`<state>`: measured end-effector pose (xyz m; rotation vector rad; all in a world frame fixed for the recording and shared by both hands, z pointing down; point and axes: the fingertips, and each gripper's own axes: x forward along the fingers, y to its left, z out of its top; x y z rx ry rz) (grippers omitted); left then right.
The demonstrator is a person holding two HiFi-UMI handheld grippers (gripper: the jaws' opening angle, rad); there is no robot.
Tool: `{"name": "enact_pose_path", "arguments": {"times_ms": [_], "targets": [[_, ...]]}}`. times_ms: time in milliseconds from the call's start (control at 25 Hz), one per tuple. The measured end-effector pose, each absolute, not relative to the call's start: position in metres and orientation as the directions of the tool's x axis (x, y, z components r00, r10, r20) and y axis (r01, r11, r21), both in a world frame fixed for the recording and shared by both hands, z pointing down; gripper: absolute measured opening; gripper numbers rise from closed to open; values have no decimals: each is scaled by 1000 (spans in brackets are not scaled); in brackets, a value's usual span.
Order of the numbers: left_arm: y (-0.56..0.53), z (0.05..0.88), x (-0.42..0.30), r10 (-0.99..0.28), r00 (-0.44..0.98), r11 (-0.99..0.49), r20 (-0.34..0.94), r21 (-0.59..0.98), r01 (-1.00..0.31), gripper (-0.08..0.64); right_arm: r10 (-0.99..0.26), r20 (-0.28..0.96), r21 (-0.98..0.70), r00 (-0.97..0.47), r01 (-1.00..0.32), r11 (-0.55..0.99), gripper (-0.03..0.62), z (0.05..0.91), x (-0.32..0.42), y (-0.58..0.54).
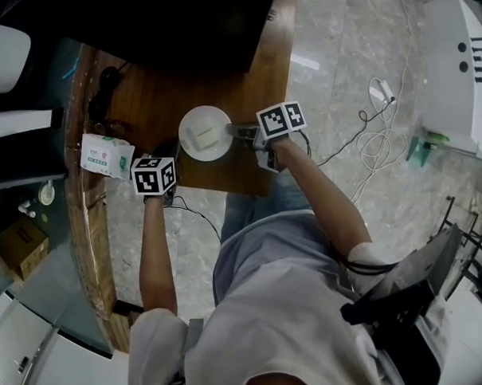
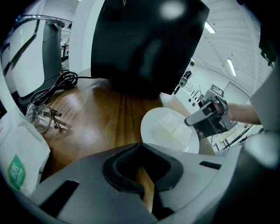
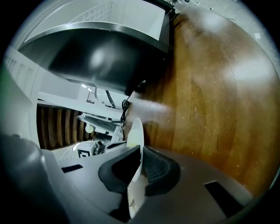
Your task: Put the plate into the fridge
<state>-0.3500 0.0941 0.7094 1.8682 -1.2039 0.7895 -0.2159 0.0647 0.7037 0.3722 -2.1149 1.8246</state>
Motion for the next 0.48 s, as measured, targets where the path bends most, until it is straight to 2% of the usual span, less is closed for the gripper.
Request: {"name": "enact_pose_path", "arguments": {"times_ms": [280,480], "targets": [[94,710,-350,-544,226,-183,808,149,-972,18,-26,359,-917,-933,-357,178,25,692,-216,65],[93,712,-352,-580,184,-112,793,146,-983,18,-29,345,-922,-938,-344,175,25,696,-215,68]]}}
